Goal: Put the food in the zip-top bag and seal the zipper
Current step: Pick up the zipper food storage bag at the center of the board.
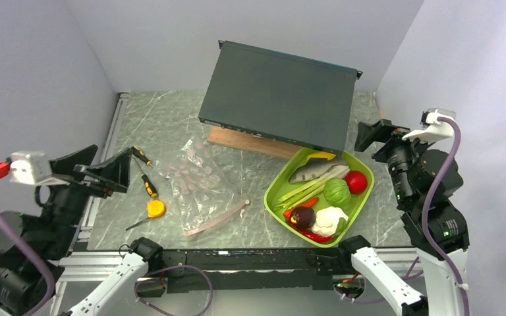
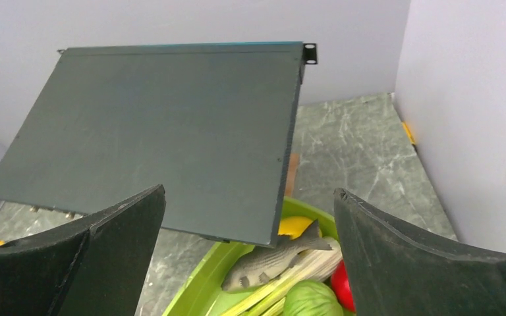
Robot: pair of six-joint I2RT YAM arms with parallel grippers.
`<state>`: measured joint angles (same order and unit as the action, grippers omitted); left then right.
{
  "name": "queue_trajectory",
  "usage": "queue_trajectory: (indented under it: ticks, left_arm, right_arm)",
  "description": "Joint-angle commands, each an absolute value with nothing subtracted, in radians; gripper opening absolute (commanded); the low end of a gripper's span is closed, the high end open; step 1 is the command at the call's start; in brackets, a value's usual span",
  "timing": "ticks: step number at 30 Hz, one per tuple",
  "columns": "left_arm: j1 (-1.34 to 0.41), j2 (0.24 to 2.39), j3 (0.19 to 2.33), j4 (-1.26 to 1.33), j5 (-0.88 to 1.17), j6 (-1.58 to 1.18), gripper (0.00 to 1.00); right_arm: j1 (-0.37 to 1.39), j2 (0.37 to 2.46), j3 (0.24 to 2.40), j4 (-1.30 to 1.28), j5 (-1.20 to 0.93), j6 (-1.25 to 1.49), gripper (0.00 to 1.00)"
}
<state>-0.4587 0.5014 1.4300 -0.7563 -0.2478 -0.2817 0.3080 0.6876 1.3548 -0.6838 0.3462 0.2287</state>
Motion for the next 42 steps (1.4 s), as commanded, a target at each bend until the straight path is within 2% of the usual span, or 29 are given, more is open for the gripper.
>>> queue_trajectory:
  ticks: [1,9,15,18,22,25,28,31,35,39,42]
  left_arm:
    - [-0.454,0.577,1.394,-0.841,-0.206,-0.32,0.99]
    - [-0.453,0.57,1.227,-0.898,-0.128,-0.391,0.99]
    - [-0.454,0.549,1.044,-0.847,0.06,-0.436,0.99]
    - [-0.454,0.57,0.924,-0.764,0.228,-0.463,0.99]
    - [-0.502,0.587,0.766,-0.594,0.344,-0.526,0.99]
    - [-0.653,0.604,0.693,-0.519,0.209,-0.548,0.99]
    - [-0.895,0.712,0.757,-0.607,-0.102,-0.536,0.99]
    - [-1.178,0.925,0.897,-0.839,-0.517,-0.554,0.99]
    - [-1.366,1.323,1.099,-1.207,-0.853,-0.731,0.99]
    - [-1.491,1.627,1.198,-1.351,-0.981,-0.808,0.99]
    - [-1.525,1.709,1.196,-1.268,-0.95,-0.738,0.99]
  right_arm:
    - [0.303,0.671,1.313,-0.619,0.203,0.247,1.0]
    - [0.304,0.704,1.238,-0.422,-0.243,0.398,1.0]
    - [0.304,0.71,1.15,-0.186,-0.696,0.423,1.0]
    - [0.304,0.726,1.116,-0.087,-0.818,0.483,1.0]
    - [0.305,0.73,1.062,-0.006,-0.832,0.541,1.0]
    - [0.307,0.738,1.043,-0.005,-0.843,0.548,1.0]
    - [0.308,0.726,1.038,-0.048,-0.805,0.512,1.0]
    - [0.308,0.713,1.051,-0.107,-0.748,0.467,1.0]
    - [0.308,0.706,1.076,-0.162,-0.704,0.426,1.0]
    - [0.309,0.694,1.08,-0.173,-0.682,0.419,1.0]
    - [0.308,0.681,1.074,-0.184,-0.671,0.414,1.0]
